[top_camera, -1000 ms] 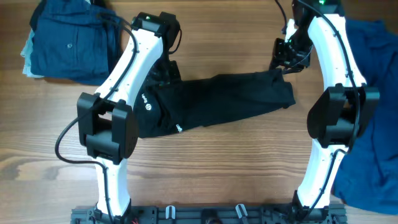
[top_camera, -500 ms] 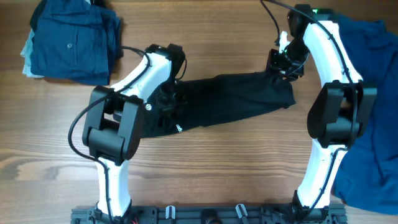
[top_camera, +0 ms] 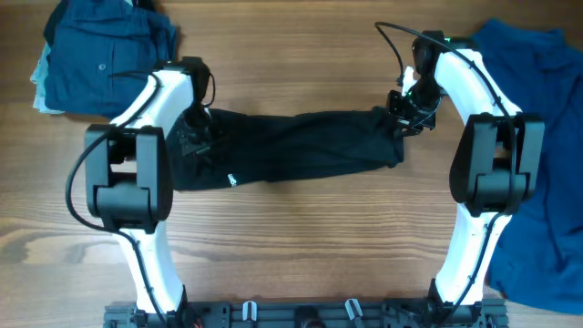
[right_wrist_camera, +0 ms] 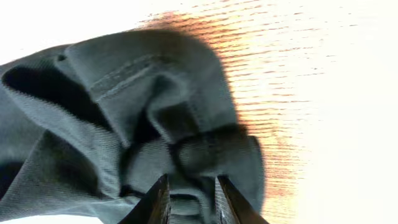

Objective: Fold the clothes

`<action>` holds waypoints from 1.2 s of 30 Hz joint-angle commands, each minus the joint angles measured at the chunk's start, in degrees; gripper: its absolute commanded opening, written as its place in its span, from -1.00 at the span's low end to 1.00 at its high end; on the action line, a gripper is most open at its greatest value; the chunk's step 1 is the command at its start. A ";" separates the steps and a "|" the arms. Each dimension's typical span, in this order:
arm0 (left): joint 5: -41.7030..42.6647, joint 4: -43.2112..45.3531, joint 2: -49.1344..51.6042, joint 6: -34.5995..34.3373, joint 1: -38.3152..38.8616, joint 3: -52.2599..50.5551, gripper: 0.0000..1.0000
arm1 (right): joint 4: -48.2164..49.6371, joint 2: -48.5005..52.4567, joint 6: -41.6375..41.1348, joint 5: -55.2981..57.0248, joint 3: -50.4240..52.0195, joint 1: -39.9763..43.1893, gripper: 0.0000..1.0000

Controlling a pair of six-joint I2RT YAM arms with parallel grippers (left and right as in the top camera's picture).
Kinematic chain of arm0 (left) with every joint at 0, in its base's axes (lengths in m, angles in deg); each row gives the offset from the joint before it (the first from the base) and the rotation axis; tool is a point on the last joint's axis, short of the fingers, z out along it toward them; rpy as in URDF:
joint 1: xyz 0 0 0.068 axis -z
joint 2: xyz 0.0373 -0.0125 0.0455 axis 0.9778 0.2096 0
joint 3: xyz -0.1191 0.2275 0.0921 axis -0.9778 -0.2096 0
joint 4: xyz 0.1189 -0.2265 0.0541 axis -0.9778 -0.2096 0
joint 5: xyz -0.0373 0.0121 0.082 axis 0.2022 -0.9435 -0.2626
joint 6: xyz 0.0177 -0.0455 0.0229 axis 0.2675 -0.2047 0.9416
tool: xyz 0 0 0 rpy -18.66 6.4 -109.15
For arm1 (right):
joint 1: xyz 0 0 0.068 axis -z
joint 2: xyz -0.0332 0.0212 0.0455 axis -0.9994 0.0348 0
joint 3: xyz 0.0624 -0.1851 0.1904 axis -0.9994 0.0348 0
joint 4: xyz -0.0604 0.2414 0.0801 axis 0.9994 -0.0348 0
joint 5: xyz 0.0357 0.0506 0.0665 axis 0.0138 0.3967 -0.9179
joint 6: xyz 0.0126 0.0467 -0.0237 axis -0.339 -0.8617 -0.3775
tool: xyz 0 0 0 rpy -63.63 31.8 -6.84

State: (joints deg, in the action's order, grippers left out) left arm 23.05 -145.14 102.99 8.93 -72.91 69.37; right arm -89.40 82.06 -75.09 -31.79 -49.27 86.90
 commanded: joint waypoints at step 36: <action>2.38 0.76 -1.05 3.28 -6.03 -0.68 -0.42 | 7.76 -1.44 0.31 -0.24 3.21 -11.06 -0.72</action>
State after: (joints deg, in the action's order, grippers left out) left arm 24.75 -144.66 102.99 11.49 -79.03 69.26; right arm -81.14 79.98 -76.42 -34.77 -46.54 74.21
